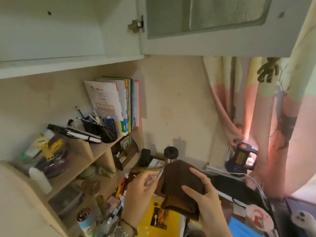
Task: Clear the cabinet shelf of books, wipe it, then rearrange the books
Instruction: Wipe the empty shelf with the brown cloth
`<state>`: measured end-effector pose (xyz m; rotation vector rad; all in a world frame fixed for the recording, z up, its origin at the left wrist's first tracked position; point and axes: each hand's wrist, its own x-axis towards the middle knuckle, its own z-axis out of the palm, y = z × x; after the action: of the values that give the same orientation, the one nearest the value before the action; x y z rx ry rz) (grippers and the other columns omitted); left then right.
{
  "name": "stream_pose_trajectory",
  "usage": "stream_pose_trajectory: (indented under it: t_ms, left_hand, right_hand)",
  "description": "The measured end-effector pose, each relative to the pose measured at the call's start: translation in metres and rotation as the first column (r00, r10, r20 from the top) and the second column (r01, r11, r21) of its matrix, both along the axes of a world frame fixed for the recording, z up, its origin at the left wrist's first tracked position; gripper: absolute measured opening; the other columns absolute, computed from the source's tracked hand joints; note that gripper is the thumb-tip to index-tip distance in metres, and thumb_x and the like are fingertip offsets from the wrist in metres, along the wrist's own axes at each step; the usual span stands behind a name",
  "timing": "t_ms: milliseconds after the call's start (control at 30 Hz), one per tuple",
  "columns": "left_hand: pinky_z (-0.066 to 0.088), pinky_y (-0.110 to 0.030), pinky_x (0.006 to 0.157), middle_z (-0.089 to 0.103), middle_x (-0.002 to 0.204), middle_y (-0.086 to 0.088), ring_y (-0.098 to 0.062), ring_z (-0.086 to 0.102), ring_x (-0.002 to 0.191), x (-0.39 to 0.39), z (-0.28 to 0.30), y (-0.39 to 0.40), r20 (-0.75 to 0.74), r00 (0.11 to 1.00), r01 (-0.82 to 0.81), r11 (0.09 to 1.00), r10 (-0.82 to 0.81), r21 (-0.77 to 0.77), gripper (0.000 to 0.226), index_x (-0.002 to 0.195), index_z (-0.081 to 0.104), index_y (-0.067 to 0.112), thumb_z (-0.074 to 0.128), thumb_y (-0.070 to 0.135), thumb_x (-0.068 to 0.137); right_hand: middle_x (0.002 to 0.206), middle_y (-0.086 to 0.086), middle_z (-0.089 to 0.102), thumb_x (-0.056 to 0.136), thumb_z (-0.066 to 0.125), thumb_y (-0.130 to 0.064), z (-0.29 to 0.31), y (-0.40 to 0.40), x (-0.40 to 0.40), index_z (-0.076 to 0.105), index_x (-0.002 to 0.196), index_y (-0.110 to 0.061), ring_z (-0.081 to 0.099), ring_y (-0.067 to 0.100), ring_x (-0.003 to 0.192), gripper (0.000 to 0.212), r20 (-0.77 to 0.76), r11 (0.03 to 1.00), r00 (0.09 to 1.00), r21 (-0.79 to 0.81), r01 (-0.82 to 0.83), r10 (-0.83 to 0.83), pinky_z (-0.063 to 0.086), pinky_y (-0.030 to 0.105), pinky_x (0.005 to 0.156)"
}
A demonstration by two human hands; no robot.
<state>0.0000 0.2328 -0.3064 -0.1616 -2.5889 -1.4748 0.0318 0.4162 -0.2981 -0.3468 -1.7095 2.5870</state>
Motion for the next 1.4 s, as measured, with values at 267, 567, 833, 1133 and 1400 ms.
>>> stream_pose_trajectory:
  t_ms: [267, 567, 833, 1133, 1400]
  left_hand:
    - [0.049, -0.015, 0.085, 0.062, 0.108, 0.020, 0.003, 0.057, 0.103, -0.060, 0.071, -0.021, -0.184, 0.978, 0.064, 0.985, -0.093, -0.159, 0.020, 0.110, 0.061, 0.034, 0.060, 0.028, 0.090]
    - [0.036, -0.014, 0.090, 0.058, 0.120, 0.016, -0.001, 0.049, 0.113, -0.121, 0.199, -0.062, -0.493, 0.867, -0.139, 0.913, -0.075, -0.384, 0.026, 0.119, 0.059, 0.030, 0.055, 0.031, 0.093]
    - [0.035, -0.032, 0.091, 0.061, 0.120, 0.004, -0.018, 0.048, 0.114, -0.165, 0.297, -0.113, -0.732, 0.680, -0.581, 0.632, 0.031, -0.513, 0.035, 0.123, 0.057, 0.024, 0.053, 0.035, 0.091]
    - [0.040, -0.032, 0.081, 0.059, 0.118, 0.000, -0.021, 0.052, 0.110, -0.194, 0.312, -0.142, -0.472, 0.857, -0.496, 0.583, 0.209, -0.643, 0.034, 0.122, 0.057, 0.026, 0.054, 0.040, 0.090]
    - [0.043, -0.028, 0.078, 0.061, 0.113, 0.005, -0.015, 0.056, 0.099, -0.198, 0.312, -0.147, -0.412, 0.880, -0.457, 0.662, 0.237, -0.594, 0.030, 0.117, 0.061, 0.029, 0.057, 0.041, 0.089]
  right_hand:
    - [0.114, 0.003, 0.056, 0.076, 0.075, -0.003, 0.063, -0.031, -0.051, 0.065, 0.110, -0.033, 0.064, 0.029, 0.091, 0.046, -0.116, 0.999, 0.993, 0.038, 0.016, -0.012, 0.058, 0.034, 0.059]
    - [0.113, 0.001, 0.058, 0.075, 0.076, 0.000, 0.136, -0.071, -0.130, 0.066, 0.105, -0.037, 0.067, 0.031, 0.094, 0.049, -0.298, 0.992, 0.953, 0.122, -0.017, 0.053, 0.060, 0.043, 0.069]
    - [0.117, 0.000, 0.055, 0.076, 0.074, 0.004, 0.204, -0.093, -0.196, 0.056, 0.118, -0.038, 0.063, 0.029, 0.102, 0.063, -0.461, 0.988, 0.885, 0.152, 0.004, 0.067, 0.059, 0.049, 0.075]
    - [0.134, 0.008, 0.050, 0.076, 0.070, 0.012, 0.267, -0.128, -0.267, 0.022, 0.145, -0.039, 0.060, 0.024, 0.111, 0.098, -0.560, 0.979, 0.828, 0.180, 0.099, 0.020, 0.057, 0.041, 0.084]
    - [0.107, 0.006, 0.061, 0.080, 0.061, 0.013, 0.305, -0.164, -0.306, 0.015, 0.150, -0.023, 0.062, 0.018, 0.088, 0.091, -0.585, 0.923, 0.811, 0.315, 0.222, 0.005, 0.056, 0.036, 0.082]
